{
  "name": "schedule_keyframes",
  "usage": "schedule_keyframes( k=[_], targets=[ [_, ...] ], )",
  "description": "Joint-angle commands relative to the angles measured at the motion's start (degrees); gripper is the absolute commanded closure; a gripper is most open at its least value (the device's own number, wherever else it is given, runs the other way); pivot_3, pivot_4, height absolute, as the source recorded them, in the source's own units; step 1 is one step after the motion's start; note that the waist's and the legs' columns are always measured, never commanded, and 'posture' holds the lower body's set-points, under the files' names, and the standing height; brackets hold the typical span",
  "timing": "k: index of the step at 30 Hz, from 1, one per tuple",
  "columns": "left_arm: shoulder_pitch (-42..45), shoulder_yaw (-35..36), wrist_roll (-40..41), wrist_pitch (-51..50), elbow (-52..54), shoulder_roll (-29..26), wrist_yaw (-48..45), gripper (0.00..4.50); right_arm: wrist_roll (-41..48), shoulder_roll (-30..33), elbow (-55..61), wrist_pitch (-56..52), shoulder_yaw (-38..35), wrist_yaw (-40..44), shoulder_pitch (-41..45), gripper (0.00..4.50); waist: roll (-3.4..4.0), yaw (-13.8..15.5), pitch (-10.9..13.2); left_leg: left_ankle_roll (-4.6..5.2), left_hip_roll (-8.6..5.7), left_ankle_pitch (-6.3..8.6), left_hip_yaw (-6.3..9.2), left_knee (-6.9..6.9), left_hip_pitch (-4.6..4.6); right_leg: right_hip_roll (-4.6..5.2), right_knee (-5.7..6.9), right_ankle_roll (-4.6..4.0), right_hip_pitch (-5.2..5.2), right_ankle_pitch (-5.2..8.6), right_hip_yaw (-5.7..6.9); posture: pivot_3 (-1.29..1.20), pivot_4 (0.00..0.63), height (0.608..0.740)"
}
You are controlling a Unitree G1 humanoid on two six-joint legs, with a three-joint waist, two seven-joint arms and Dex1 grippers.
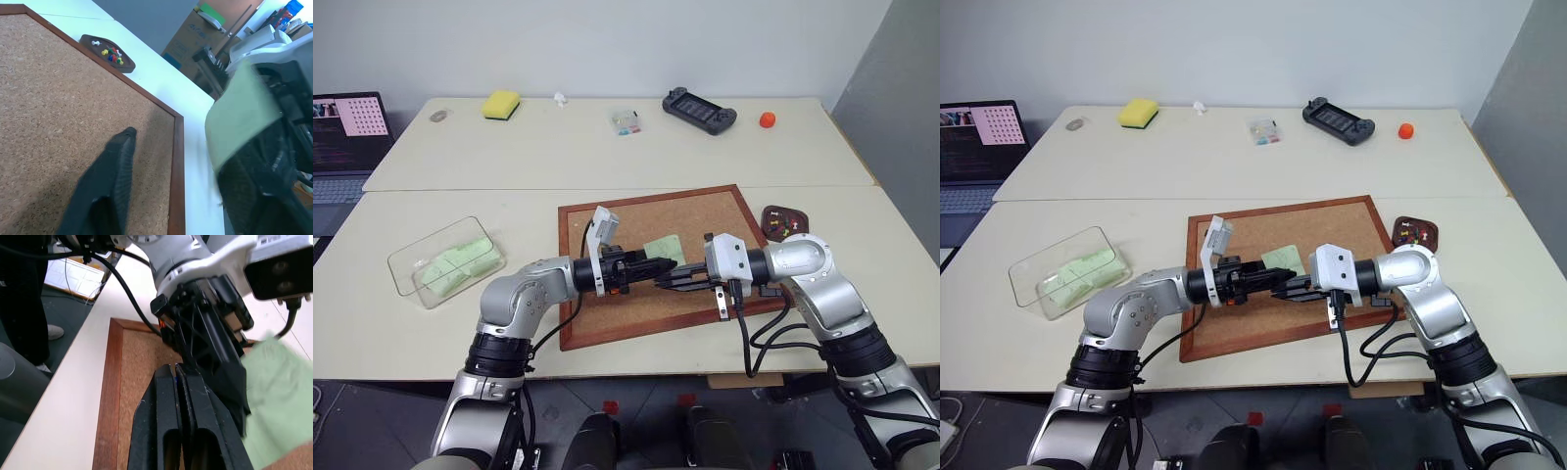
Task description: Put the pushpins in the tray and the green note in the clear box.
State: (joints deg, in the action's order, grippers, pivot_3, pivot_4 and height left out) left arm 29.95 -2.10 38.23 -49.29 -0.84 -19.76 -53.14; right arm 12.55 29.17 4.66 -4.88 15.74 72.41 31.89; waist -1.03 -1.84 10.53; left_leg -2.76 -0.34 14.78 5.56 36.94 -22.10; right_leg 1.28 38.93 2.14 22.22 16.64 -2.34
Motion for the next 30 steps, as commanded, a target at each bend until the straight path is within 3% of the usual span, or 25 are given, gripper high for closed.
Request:
schedule_keyframes(
  k=[1,8,23,30],
  targets=[
    [0.2,1.0,1.6,0.3,1.4,0.8,-0.1,3.18,1.2,-0.3,2.4,-0.3,-0.1,-0.4,0.9,4.50,0.00,0.0,0.0,0.00,0.00,0.00,0.00,0.00,0.00,0.00,0.00,0.00,0.00,0.00,0.01,0.00,0.150,0.740],
    [0.3,1.5,3.0,-0.8,2.5,0.7,-0.1,4.45,1.5,-0.4,0.3,-1.0,-1.3,-1.0,1.5,4.50,0.00,0.0,0.0,-0.01,0.00,0.00,0.00,0.00,0.00,0.00,0.00,0.00,0.00,0.00,0.01,0.00,0.150,0.740],
    [0.4,0.3,1.5,0.4,2.0,-1.5,-0.7,4.49,14.5,1.2,7.8,-23.0,-6.5,-5.4,0.9,4.50,0.00,0.0,0.0,0.06,-0.01,0.03,0.03,0.00,-0.01,0.01,0.01,-0.01,0.00,0.00,0.01,0.00,0.150,0.740],
    [0.6,-0.4,0.5,1.6,1.5,-1.5,-1.1,4.49,17.7,2.1,10.2,-27.9,-7.2,-6.9,0.6,4.50,0.00,0.0,0.0,0.08,0.00,0.04,0.03,0.00,-0.01,0.00,0.01,-0.01,0.00,0.00,0.01,0.00,0.150,0.740]
  ],
)
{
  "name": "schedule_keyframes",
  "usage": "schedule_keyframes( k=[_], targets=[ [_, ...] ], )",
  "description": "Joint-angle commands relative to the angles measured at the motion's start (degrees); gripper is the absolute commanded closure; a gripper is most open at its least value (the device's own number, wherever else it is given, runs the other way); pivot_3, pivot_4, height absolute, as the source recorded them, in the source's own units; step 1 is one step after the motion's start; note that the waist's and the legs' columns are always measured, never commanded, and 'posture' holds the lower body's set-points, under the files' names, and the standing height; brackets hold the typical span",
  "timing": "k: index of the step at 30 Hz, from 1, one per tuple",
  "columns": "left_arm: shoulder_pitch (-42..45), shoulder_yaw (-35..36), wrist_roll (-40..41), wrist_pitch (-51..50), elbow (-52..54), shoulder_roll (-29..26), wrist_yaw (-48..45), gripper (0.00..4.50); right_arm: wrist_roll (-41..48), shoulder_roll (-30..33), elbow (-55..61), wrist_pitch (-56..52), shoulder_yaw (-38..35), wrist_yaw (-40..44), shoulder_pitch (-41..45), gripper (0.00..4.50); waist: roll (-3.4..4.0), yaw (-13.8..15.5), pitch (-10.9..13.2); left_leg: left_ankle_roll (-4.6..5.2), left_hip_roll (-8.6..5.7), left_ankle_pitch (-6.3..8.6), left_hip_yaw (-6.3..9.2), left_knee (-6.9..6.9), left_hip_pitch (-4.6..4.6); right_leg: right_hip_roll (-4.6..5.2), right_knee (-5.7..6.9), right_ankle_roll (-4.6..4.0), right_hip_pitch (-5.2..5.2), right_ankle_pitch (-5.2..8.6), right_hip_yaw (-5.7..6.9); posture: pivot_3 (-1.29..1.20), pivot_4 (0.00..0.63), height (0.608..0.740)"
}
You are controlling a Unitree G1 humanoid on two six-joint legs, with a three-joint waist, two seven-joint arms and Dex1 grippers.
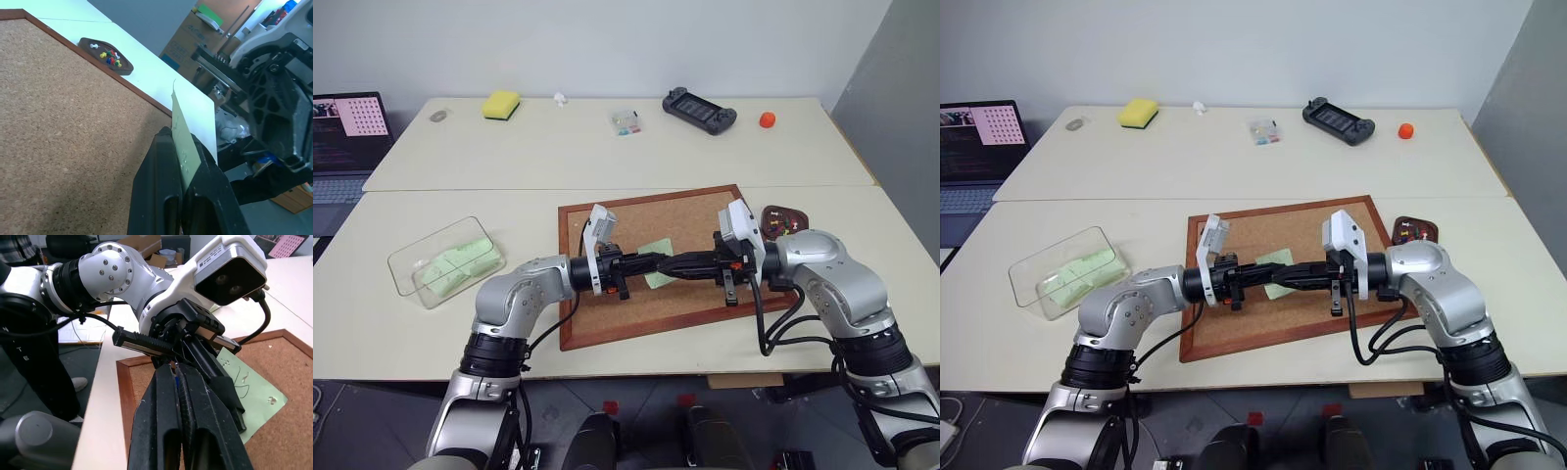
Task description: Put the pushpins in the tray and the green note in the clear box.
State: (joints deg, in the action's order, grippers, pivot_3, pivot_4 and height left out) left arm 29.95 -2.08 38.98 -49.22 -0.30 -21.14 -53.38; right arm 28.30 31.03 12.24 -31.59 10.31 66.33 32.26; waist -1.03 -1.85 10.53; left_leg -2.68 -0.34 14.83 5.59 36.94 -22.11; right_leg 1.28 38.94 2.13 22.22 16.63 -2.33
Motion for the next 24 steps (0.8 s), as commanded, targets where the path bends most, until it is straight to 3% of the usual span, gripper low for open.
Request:
schedule_keyframes(
  k=[1,7,15,18,24],
  targets=[
    [0.5,-0.5,-0.4,1.6,1.2,-0.1,-0.9,4.49,2.1,0.3,2.6,-1.4,-2.0,-1.1,0.3,4.50,0.00,0.0,0.0,0.00,0.00,0.00,0.00,0.00,0.00,0.00,0.00,0.00,0.00,0.00,0.00,0.00,0.150,0.740],
    [-0.9,-2.1,-3.0,5.4,5.5,-1.1,-0.9,4.49,0.6,-0.4,-1.0,-1.2,-9.1,-10.9,0.8,4.50,0.00,0.1,0.0,0.00,-0.02,0.00,-0.01,0.01,-0.01,0.01,0.00,0.00,0.00,0.00,-0.01,0.00,0.150,0.740],
    [0.5,-5.5,-15.3,22.8,9.9,0.9,5.0,4.49,-8.2,-0.3,-9.8,1.6,-18.1,-30.1,-0.8,4.50,-0.01,0.3,0.0,-0.01,-0.04,0.00,-0.10,0.00,-0.02,0.03,-0.01,0.00,0.00,0.00,-0.09,0.00,0.150,0.740],
    [0.2,-9.5,-21.8,30.5,9.9,1.7,6.4,4.49,-10.9,-1.0,-17.3,4.0,-19.7,-35.3,1.0,4.50,-0.01,0.1,0.0,0.00,-0.05,0.00,-0.25,-0.01,-0.03,0.03,-0.02,0.00,0.01,0.00,-0.13,0.00,0.150,0.740],
    [-1.6,-11.1,-25.1,33.2,9.0,5.4,10.7,4.49,-14.6,-2.4,-36.4,10.6,-21.3,-41.3,6.2,4.50,-0.01,-0.1,0.0,0.02,-0.03,0.00,-0.68,-0.01,0.02,0.00,0.02,0.00,0.02,-0.01,-0.24,0.00,0.150,0.740]
  ],
)
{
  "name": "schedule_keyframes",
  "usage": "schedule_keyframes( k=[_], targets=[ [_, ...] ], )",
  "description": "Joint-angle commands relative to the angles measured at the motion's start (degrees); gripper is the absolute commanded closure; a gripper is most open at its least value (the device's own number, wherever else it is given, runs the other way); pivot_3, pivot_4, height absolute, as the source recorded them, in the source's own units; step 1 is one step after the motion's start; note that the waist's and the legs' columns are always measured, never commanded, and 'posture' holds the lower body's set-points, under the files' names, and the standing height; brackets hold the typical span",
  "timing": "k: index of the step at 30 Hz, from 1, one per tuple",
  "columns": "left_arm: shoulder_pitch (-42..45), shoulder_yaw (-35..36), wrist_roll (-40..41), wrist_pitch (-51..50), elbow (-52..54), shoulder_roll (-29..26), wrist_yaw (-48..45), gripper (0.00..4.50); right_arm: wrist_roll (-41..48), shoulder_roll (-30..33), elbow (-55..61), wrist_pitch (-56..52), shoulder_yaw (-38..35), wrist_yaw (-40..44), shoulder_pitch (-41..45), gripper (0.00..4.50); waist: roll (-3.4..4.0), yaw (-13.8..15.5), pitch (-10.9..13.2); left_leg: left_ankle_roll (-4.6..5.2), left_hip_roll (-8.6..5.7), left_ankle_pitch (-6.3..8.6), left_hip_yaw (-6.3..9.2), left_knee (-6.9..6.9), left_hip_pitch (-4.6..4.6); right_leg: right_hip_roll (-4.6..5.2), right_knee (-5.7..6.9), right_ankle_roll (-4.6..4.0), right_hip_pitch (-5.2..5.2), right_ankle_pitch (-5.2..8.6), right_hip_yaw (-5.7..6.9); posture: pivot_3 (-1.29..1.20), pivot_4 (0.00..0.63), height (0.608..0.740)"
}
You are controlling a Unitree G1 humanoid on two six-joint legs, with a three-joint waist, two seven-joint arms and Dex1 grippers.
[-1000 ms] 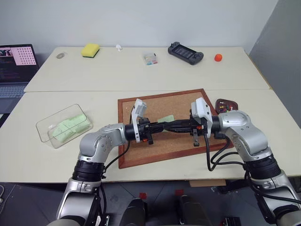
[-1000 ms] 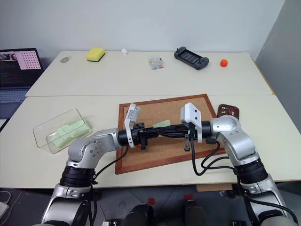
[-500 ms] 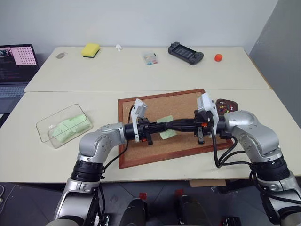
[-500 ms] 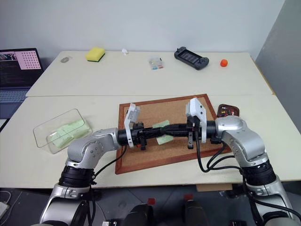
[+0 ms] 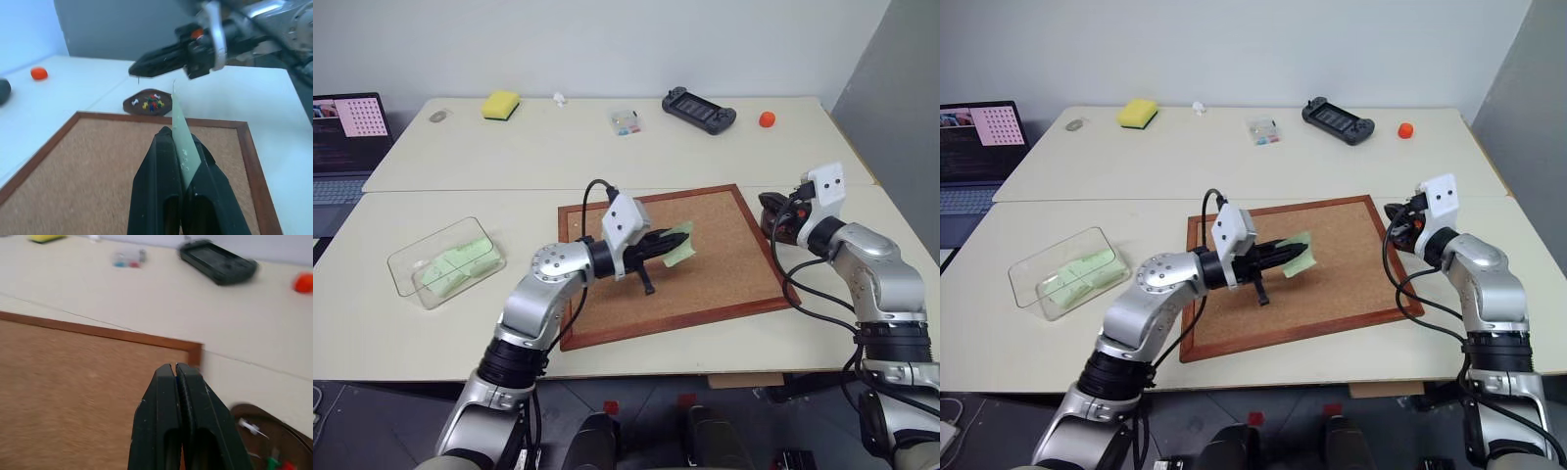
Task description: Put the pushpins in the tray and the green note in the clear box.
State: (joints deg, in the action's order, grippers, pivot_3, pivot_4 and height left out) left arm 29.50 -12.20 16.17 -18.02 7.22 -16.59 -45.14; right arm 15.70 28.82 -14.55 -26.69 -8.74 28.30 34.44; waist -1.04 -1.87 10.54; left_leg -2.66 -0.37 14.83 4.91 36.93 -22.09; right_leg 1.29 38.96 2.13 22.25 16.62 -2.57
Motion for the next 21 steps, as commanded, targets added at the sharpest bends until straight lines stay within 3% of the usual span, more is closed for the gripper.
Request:
schedule_keyframes(
  k=[1,7,12,21],
  targets=[
    [-1.8,-0.8,-2.1,1.8,1.9,1.1,2.9,4.49,-2.2,-0.7,-11.5,6.6,-2.2,-3.8,4.5,4.50,0.00,-0.1,0.0,0.00,-0.01,0.00,-0.04,-0.01,0.03,-0.03,0.01,0.00,0.00,0.00,-0.02,0.00,0.150,0.740],
    [-2.9,-1.6,-3.1,0.5,3.5,2.0,5.2,4.49,-5.0,-1.2,-23.8,13.3,-2.0,-7.1,9.3,4.50,0.01,0.0,0.0,0.01,0.01,0.01,-0.09,0.00,0.01,-0.03,0.01,0.00,0.02,0.00,-0.07,0.00,0.150,0.740],
    [-3.6,-0.9,-2.6,-2.0,6.0,1.4,6.3,4.49,-5.3,-1.7,-26.4,14.4,-2.3,-7.6,10.5,4.50,0.01,-0.1,0.0,0.01,0.02,0.01,-0.10,0.00,0.01,-0.02,0.02,0.00,0.01,0.00,-0.08,0.00,0.150,0.740],
    [-4.0,-0.6,-2.8,-3.0,6.6,1.3,7.8,4.50,-5.6,-1.5,-21.4,12.6,-2.2,-8.7,8.0,2.49,0.01,0.0,0.0,0.01,0.02,0.01,-0.08,0.01,0.01,-0.02,0.03,0.00,0.00,-0.01,-0.07,0.00,0.150,0.740]
  ],
)
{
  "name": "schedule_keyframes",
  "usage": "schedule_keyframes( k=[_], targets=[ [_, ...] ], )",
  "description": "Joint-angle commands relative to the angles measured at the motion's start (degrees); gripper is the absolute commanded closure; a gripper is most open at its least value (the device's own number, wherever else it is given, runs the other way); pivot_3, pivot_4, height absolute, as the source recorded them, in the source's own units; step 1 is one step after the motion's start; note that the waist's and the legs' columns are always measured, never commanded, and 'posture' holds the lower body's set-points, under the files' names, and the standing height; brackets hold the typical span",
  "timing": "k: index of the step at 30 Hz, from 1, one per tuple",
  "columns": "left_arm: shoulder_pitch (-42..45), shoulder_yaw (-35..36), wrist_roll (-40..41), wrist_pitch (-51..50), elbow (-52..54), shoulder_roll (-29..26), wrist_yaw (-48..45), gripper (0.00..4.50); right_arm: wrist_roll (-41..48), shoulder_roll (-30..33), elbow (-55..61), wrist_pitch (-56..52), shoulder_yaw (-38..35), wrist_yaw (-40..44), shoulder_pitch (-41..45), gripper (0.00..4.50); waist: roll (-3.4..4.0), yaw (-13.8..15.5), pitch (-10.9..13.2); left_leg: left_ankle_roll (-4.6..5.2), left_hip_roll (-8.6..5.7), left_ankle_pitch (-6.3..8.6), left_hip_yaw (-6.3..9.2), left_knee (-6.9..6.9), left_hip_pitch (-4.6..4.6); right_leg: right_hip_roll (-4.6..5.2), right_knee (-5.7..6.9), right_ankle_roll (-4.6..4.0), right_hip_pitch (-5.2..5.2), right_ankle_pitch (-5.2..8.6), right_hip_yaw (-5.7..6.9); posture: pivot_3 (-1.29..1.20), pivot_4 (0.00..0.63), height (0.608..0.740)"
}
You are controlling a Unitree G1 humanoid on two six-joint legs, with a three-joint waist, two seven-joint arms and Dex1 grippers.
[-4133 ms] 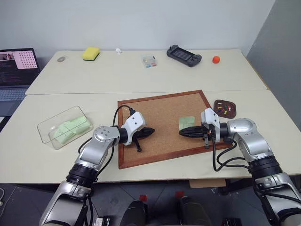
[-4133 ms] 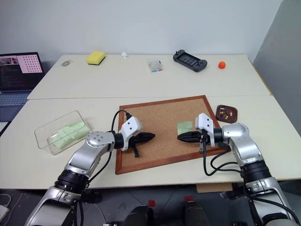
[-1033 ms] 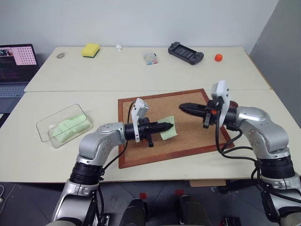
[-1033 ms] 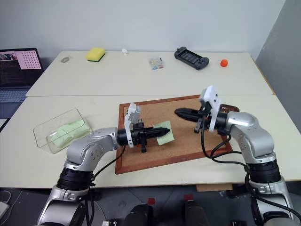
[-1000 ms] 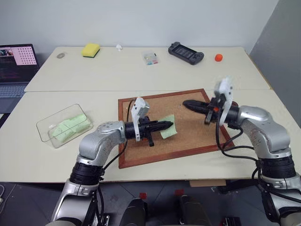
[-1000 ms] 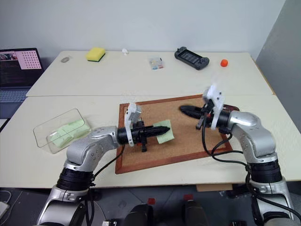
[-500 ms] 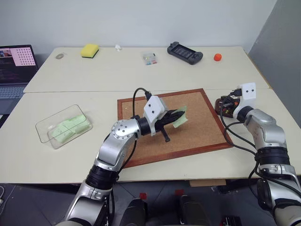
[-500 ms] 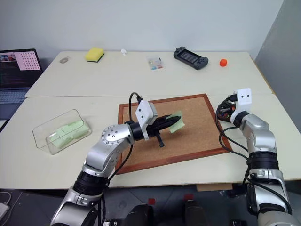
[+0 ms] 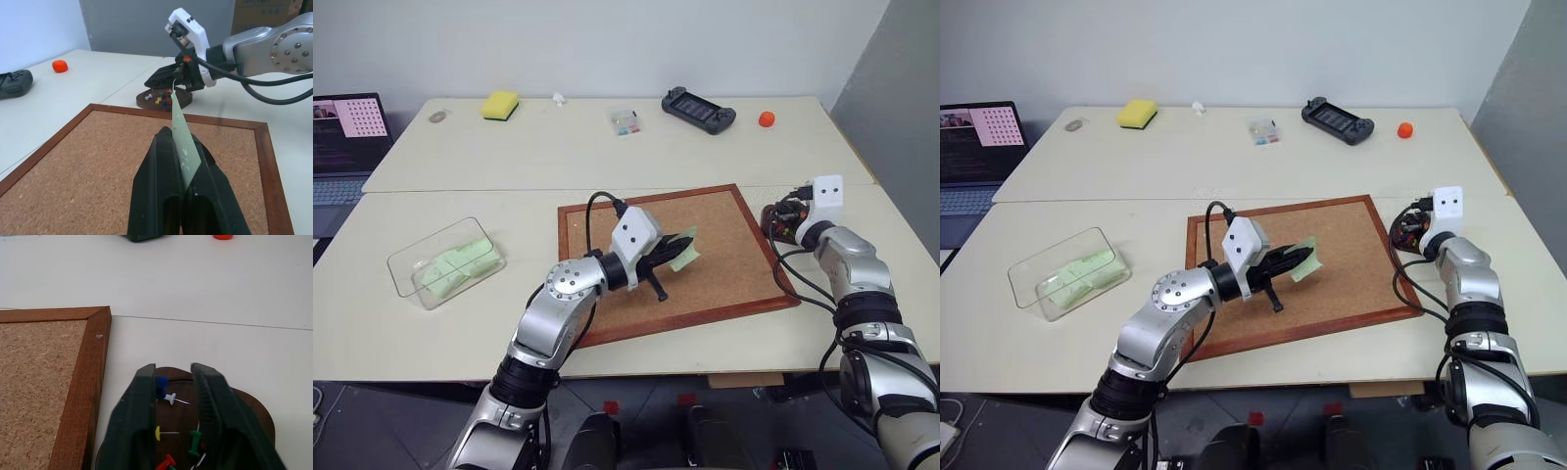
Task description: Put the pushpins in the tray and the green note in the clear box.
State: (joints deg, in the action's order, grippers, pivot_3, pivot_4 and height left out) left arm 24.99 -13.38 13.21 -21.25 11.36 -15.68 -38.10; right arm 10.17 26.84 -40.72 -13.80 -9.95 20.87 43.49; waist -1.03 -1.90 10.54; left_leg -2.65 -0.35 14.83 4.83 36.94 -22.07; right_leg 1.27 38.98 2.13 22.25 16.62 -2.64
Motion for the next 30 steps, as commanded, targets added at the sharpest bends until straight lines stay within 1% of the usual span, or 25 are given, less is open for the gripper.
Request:
schedule_keyframes(
  k=[1,5,6,7,8,9,11,20,30],
  targets=[
    [0.6,0.7,0.3,0.2,2.4,0.5,0.9,4.50,0.0,0.5,5.8,-0.8,-1.0,-1.4,-1.5,2.24,0.00,0.0,0.0,0.00,0.00,0.00,0.01,-0.01,0.00,0.00,0.00,0.00,0.00,0.00,0.01,0.00,0.150,0.740],
    [0.8,0.7,0.4,0.5,1.8,0.7,0.8,4.50,0.3,0.5,9.0,-2.4,-1.3,-2.2,-3.1,1.37,0.00,0.0,0.0,0.00,0.00,0.00,0.01,-0.01,-0.01,0.00,0.00,0.00,0.00,0.00,0.00,0.00,0.150,0.740],
    [0.8,0.6,0.5,0.5,1.7,0.7,0.7,4.50,0.3,0.6,9.7,-2.7,-1.4,-2.5,-3.5,1.08,0.00,0.0,0.0,0.00,0.00,0.00,0.00,-0.01,-0.01,0.00,0.00,0.00,0.00,0.00,0.00,0.00,0.150,0.740],
    [0.9,0.5,0.5,0.6,1.5,0.8,0.6,4.50,0.3,0.6,10.2,-2.9,-1.6,-2.7,-3.8,0.97,0.00,0.0,0.0,0.00,0.00,0.00,0.01,-0.01,-0.01,0.00,0.00,0.00,0.00,0.00,0.00,0.00,0.150,0.740],
    [1.1,0.3,0.5,0.6,1.3,0.9,0.5,4.50,0.3,0.6,10.7,-3.1,-1.7,-3.1,-4.1,0.60,0.00,0.0,0.0,0.00,0.00,0.00,0.00,0.00,0.00,0.00,0.00,0.00,0.00,0.00,0.00,0.00,0.150,0.740],
    [1.2,0.2,0.5,0.6,1.2,0.9,0.3,4.50,0.1,0.6,11.4,-3.1,-1.8,-3.6,-4.6,0.48,0.00,0.0,0.0,0.00,0.00,0.00,0.01,-0.01,0.00,0.00,0.00,0.00,0.00,0.00,0.01,0.00,0.150,0.740],
    [1.3,0.1,0.6,0.6,1.2,0.8,0.0,4.50,-0.1,0.5,12.6,-3.4,-1.8,-4.4,-5.3,0.05,0.00,0.0,0.0,0.00,0.00,0.00,0.00,-0.01,-0.01,0.00,0.00,0.00,0.00,0.00,0.00,0.00,0.150,0.740],
    [1.6,0.1,0.8,0.1,1.2,0.7,-0.7,4.50,-0.8,0.5,13.3,-2.7,-1.5,-5.7,-6.2,0.05,0.00,0.0,0.0,0.00,0.00,0.00,0.00,-0.01,0.00,-0.01,0.00,0.00,0.00,0.00,0.00,0.00,0.150,0.740],
    [1.0,0.3,0.7,-0.6,2.0,0.2,-0.5,4.50,-2.8,0.6,7.1,-0.6,-1.1,-8.0,-4.0,0.05,0.00,0.0,0.0,0.00,0.00,0.00,-0.01,-0.01,0.00,-0.01,0.00,0.00,0.00,0.00,0.00,0.00,0.150,0.740]
  ],
)
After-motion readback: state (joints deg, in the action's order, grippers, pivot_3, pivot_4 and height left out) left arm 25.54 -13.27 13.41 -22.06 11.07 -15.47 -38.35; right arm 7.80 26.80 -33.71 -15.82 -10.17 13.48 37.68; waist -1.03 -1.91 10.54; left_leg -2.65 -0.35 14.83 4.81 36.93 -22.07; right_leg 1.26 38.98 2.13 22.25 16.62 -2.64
